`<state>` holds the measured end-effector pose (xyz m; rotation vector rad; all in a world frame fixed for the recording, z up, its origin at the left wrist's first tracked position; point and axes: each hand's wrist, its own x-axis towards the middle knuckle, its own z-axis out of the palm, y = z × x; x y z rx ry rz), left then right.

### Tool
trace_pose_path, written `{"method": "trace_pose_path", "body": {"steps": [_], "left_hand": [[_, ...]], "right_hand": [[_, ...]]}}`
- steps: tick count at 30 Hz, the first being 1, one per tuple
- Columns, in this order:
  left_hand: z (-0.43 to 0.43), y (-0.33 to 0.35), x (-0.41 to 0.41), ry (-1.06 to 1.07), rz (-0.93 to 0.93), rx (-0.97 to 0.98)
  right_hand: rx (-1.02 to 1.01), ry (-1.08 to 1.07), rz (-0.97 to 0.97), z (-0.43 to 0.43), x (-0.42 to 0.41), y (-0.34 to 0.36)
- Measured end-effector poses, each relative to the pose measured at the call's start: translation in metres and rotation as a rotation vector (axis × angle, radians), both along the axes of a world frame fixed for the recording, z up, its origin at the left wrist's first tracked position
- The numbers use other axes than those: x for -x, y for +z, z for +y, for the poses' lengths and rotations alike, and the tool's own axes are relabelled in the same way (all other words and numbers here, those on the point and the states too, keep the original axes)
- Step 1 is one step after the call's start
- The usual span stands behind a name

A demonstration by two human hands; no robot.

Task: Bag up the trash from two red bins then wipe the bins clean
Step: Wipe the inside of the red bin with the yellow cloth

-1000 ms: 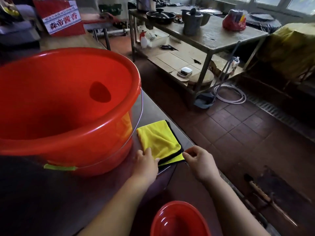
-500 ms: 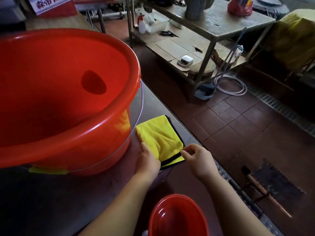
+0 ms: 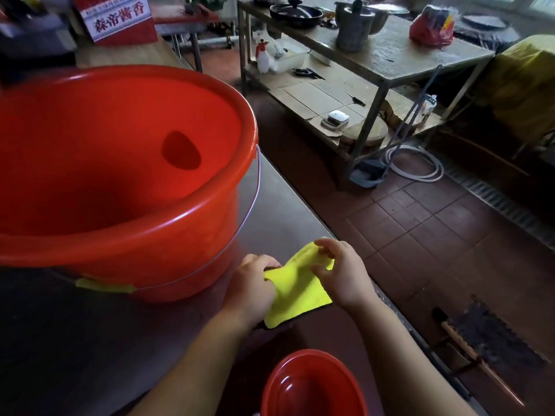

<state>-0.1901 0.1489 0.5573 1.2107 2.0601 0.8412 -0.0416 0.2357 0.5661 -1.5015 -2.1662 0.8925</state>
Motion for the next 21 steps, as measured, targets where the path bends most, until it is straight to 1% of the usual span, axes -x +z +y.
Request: {"method": "trace_pose_path", "body": {"steps": [4, 8, 10, 11, 13, 15, 18, 21], "left_hand": [[-0.013, 0.016, 0.005, -0.131, 0.074, -0.123], [-0.029, 0.031, 0.009, -0.112, 0.079, -0.209], [-0.037, 0.035, 0.013, -0.106, 0.091, -0.254], [-0.042, 0.038, 0.016, -0.104, 0.104, -0.268], [-0.053, 0.045, 0.02, -0.092, 0.123, -0.292], [-0.066, 0.052, 0.023, -0.053, 0.112, -0.341], [-0.088, 0.06, 0.028, 0.008, 0.096, -0.434], [-0.111, 0.067, 0.038, 0.056, 0.084, -0.49]], "right_hand": [[-0.1, 0.199, -0.178, -0.009, 0.006, 0.014], [-0.034, 0.407, -0.29, -0.021, 0.018, 0.026], [-0.048, 0.473, -0.337, -0.028, 0.024, 0.03], [-0.055, 0.476, -0.357, -0.032, 0.026, 0.032], [-0.067, 0.422, -0.333, -0.042, 0.03, 0.038], [-0.077, 0.368, -0.27, -0.052, 0.033, 0.042], [-0.029, 0.296, -0.147, -0.069, 0.034, 0.051], [0.006, 0.208, -0.088, -0.086, 0.035, 0.06]]}}
